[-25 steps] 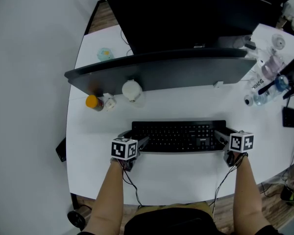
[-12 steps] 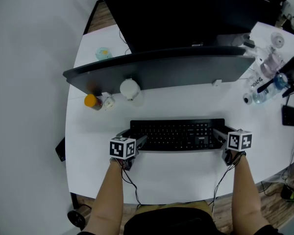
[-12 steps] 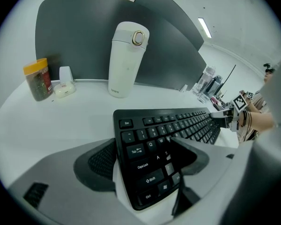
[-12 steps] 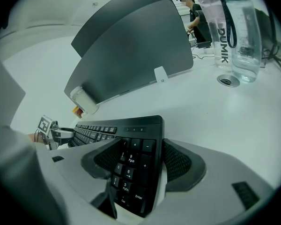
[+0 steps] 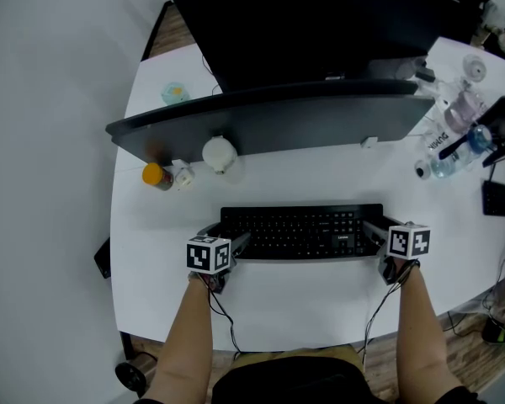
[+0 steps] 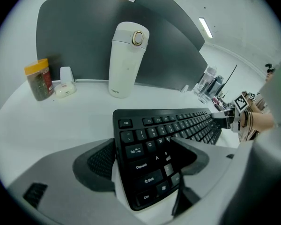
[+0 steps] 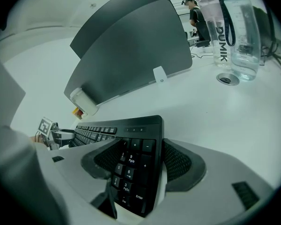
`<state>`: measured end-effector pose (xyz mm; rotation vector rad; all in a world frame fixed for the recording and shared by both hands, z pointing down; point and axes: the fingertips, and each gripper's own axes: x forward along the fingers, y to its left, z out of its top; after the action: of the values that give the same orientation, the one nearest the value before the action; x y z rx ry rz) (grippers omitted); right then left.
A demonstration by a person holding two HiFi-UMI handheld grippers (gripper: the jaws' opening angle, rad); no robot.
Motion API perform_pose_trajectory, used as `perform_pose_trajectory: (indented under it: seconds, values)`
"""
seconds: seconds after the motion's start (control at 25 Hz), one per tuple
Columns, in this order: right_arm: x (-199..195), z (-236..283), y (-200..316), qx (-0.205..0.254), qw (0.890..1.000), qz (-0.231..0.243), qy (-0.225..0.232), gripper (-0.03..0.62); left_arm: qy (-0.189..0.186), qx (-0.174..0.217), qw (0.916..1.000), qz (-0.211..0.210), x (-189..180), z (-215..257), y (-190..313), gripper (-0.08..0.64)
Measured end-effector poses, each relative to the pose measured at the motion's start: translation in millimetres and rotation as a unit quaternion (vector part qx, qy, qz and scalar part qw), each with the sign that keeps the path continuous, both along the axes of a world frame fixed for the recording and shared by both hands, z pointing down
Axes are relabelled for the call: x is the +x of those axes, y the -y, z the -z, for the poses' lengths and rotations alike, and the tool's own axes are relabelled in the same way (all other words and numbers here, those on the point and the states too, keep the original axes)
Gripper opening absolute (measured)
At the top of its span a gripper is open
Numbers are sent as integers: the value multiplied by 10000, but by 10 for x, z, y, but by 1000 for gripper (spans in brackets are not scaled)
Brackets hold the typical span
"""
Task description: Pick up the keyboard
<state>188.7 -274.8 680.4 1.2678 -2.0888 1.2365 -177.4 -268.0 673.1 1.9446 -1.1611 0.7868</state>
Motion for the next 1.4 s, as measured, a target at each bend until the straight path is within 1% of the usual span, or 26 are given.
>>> perform_pose_trajectory:
  seconds: [0.2, 0.56, 0.8, 0.88, 1.04, 1.2, 1.4]
  values:
    - [7, -4, 2, -8, 10000, -26, 27, 282, 11, -129, 9999, -31, 1, -15, 18, 362]
    - [8, 5, -13, 14, 10000, -14, 32, 282, -32, 19, 10000, 39, 2, 8, 2, 362]
    - [-6, 27, -15, 47, 10000, 56, -14, 282, 77, -67, 9999, 74, -19, 23, -34, 362]
    - [-12, 87, -6, 130, 9999, 68, -37, 282, 86, -2, 9999, 150, -25, 82, -34, 364]
    - [-71, 263, 27, 332, 9993, 131, -67, 282, 45, 229, 9985, 501, -96, 272, 21, 362]
    - [-58, 313, 1, 318, 9993, 144, -144, 282, 22, 131, 9989, 450, -97, 285, -30, 353]
    - [-45, 462, 8, 361, 9991, 93, -211, 282, 6, 364, 9987, 365, -106, 425, -43, 348]
